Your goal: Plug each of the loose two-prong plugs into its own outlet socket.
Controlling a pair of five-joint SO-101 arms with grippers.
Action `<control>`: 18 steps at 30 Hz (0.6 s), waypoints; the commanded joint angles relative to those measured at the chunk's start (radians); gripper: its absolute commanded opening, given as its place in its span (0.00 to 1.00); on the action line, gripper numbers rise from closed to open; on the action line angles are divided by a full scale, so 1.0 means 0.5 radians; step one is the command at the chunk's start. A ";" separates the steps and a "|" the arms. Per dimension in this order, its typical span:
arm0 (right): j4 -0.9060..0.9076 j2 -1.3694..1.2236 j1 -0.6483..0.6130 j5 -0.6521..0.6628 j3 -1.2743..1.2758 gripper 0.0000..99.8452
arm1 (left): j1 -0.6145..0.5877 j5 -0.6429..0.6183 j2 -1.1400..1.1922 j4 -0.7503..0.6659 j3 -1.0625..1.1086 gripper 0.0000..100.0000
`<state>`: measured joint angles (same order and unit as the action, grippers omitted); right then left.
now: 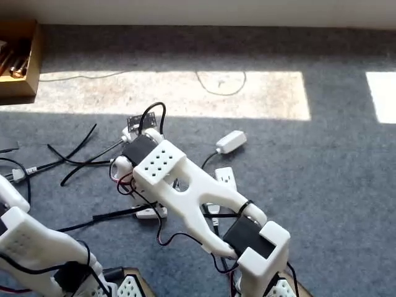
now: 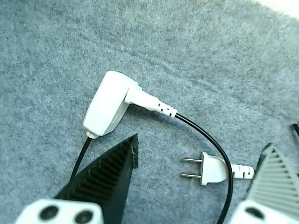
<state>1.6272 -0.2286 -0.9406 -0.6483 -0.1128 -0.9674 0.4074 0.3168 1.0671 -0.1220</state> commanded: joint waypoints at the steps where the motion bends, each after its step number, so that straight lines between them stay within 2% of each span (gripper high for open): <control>1: -0.020 0.054 0.069 -0.003 -0.084 0.01 | -0.017 0.012 -0.023 -0.025 -0.078 0.39; 12: 0.002 0.051 0.078 0.040 -0.048 0.01 | -0.014 0.012 -0.023 -0.025 -0.078 0.39; 18: -0.204 0.051 0.091 0.089 0.195 0.01 | -0.014 0.012 -0.023 -0.015 -0.075 0.39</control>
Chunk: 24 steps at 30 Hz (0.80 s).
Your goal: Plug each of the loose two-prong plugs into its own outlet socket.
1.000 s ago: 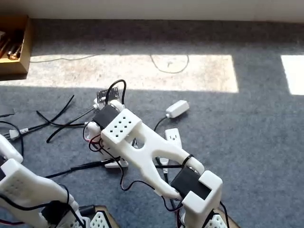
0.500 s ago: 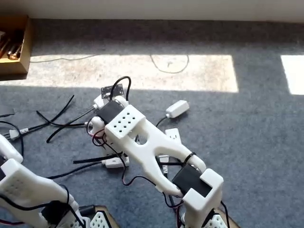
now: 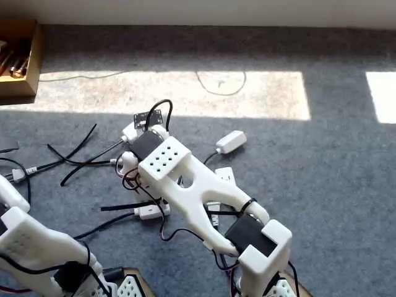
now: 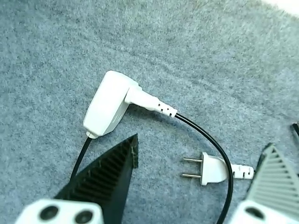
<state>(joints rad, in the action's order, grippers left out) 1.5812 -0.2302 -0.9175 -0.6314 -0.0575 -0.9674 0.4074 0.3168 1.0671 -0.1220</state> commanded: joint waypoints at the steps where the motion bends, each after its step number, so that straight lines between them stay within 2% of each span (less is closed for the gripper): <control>1: -0.167 0.054 0.057 0.089 0.146 0.01 | -0.014 0.012 -0.023 -0.012 -0.072 0.39; 8: -0.511 0.054 0.173 0.153 0.489 0.01 | -0.032 0.107 -0.023 -0.012 -0.066 0.39; 14: -0.560 0.051 0.226 0.276 0.575 0.03 | -0.017 0.141 -0.038 0.086 -0.078 0.39; 16: -0.554 0.051 0.226 0.285 0.631 0.11 | 0.020 0.199 -0.041 0.150 -0.078 0.39; 21: -0.523 0.066 0.229 0.285 0.766 0.39 | 0.094 0.218 -0.041 0.261 -0.078 0.39; 24: -0.342 0.075 0.219 0.288 0.640 0.47 | 0.140 0.221 -0.041 0.307 -0.078 0.39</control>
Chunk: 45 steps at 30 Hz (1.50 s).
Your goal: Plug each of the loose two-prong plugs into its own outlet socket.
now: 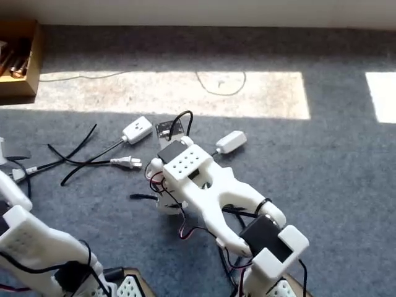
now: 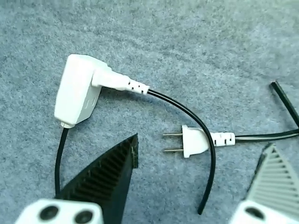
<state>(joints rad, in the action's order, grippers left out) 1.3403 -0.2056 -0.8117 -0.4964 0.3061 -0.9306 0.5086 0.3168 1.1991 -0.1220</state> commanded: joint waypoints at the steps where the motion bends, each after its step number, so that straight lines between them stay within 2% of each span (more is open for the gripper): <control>1: 0.210 0.029 0.011 0.018 -0.195 0.48 | 0.078 0.018 -0.041 0.058 -0.075 0.39; 4: 0.489 0.091 0.044 0.086 -0.578 0.48 | 0.121 0.018 -0.041 0.110 -0.066 0.39; 7: 0.827 0.204 0.106 0.531 -1.079 0.48 | 0.173 0.021 -0.041 0.190 -0.066 0.39; 9: 0.842 0.333 0.158 0.865 -1.392 0.48 | 0.232 0.021 -0.041 0.273 -0.078 0.39; 10: 0.845 0.413 0.195 0.945 -1.527 0.48 | 0.278 0.021 -0.041 0.316 -0.078 0.39; 13: 0.848 0.655 0.361 0.967 -1.778 0.48 | 0.443 0.021 -0.081 0.466 -0.124 0.39; 15: 0.848 0.833 0.578 1.022 -1.763 0.48 | 0.585 0.021 -0.143 0.601 -0.183 0.39; 21: 0.778 1.281 1.508 1.221 -1.030 0.48 | 1.168 0.021 -0.410 1.071 -0.345 0.39; 23: 0.560 1.453 1.760 1.301 -0.578 0.48 | 1.382 0.018 -0.486 1.077 -0.238 0.39; 25: 0.167 1.653 1.895 1.405 -0.008 0.48 | 1.560 0.015 -0.548 1.025 -0.063 0.38; 30: -0.726 2.024 1.938 1.537 1.386 0.48 | 1.883 0.021 -0.717 0.758 0.462 0.34; 33: -1.048 2.055 1.870 1.531 1.864 0.48 | 2.042 0.021 -0.827 0.690 0.671 0.33; 37: -1.287 2.064 1.772 1.464 2.147 0.48 | 2.309 0.009 -0.891 0.697 0.790 0.33; 40: -1.315 2.067 1.772 1.452 2.180 0.48 | 2.484 -0.012 -0.888 0.681 0.760 0.33; 45: -1.315 2.070 1.772 1.458 2.202 0.48 | 2.607 -0.150 -0.720 0.697 0.542 0.33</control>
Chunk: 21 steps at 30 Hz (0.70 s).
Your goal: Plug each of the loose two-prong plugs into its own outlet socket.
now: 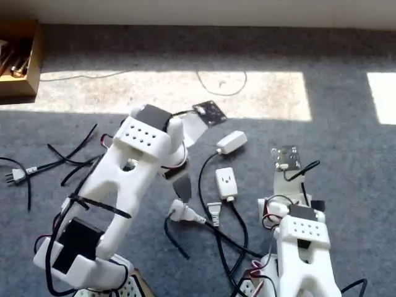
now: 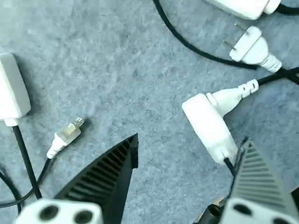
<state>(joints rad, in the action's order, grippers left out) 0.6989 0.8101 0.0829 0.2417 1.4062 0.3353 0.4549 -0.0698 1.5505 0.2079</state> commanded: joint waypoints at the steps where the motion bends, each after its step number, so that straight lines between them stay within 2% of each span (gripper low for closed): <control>1: -0.032 0.029 -0.017 -0.018 0.005 0.48 | 0.100 -0.043 0.118 -0.006 -0.109 0.33; 8: -0.032 0.029 -0.017 -0.018 0.005 0.48 | 0.087 -0.025 0.545 -0.021 0.140 0.33; 16: -0.063 0.035 -0.017 -0.015 0.041 0.48 | -0.066 0.175 0.419 -0.025 0.391 0.25; 19: -0.137 0.029 -0.017 -0.015 0.072 0.48 | -0.100 0.184 0.367 -0.132 0.496 0.24; 21: -0.137 0.035 -0.017 -0.015 0.075 0.48 | -0.103 0.187 0.358 -0.203 0.563 0.19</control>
<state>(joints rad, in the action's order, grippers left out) 0.6544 0.8147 0.0798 0.2417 1.4400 0.3015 0.5409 0.1496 1.4998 0.4595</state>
